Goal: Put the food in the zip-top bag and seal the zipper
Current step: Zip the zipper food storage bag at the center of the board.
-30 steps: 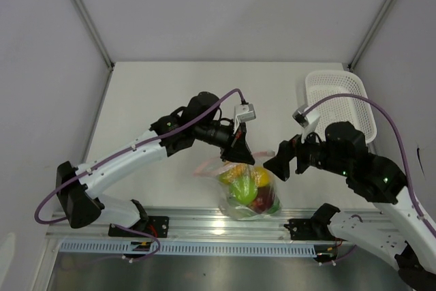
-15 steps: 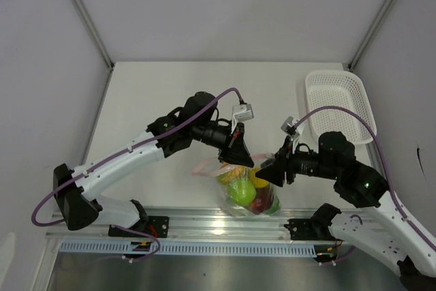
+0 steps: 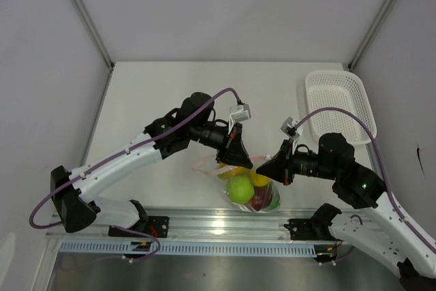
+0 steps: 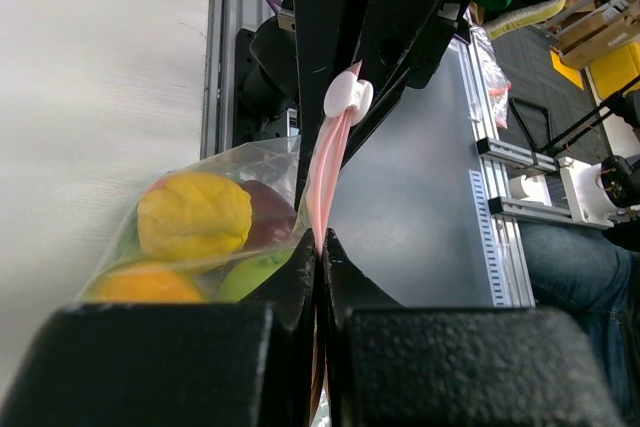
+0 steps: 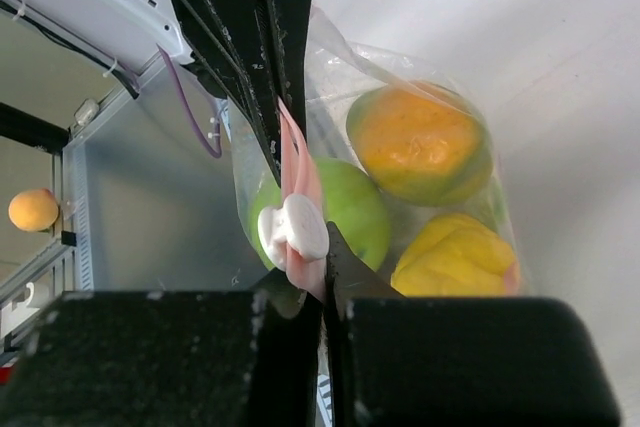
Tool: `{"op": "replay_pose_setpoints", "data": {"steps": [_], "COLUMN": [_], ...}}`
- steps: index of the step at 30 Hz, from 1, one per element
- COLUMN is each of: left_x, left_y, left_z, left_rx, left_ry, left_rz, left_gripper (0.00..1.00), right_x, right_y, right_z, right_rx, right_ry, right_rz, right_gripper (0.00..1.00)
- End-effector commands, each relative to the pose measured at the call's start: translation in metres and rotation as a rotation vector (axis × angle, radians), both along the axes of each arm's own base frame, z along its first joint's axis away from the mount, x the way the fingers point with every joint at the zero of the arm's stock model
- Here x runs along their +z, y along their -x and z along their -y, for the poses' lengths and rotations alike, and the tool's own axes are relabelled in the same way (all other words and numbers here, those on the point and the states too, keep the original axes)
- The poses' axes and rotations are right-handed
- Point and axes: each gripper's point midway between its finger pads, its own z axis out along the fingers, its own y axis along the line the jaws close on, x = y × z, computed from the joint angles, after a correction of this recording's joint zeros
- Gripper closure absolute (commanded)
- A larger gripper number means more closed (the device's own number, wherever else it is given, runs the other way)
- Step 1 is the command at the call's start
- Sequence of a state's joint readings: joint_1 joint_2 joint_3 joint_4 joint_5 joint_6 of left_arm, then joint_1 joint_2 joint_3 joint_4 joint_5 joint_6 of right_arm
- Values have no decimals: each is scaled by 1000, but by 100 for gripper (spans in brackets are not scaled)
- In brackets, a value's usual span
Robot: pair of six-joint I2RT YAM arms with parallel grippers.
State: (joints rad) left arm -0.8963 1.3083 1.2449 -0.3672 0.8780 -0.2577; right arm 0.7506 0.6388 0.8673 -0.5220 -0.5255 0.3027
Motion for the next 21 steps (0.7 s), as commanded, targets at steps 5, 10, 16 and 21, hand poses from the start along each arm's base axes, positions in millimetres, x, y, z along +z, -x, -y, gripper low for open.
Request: {"op": "replay_pose_setpoints", "data": {"steps": [5,10,16,21], "left_x": [28,38,55,60], "left_y": [8,11,2,-2], "left_z": [-6,-8,1,11], "left_rx": [-42,-56,-48,-24], "left_ry": [110,165,191,196], "left_rz": [70,113,134,142], "left_gripper": [88,67,43,40], "right_x": [14,11,11,13], "right_y": [0,3,12,10], "right_z": [-4,-6,-15,-16], "right_rx": [18,48,140,132], "right_ry": [-51,-51,-79,-84], "right_rz": [37,38,6,-3], "right_gripper": [100,100,100,100]}}
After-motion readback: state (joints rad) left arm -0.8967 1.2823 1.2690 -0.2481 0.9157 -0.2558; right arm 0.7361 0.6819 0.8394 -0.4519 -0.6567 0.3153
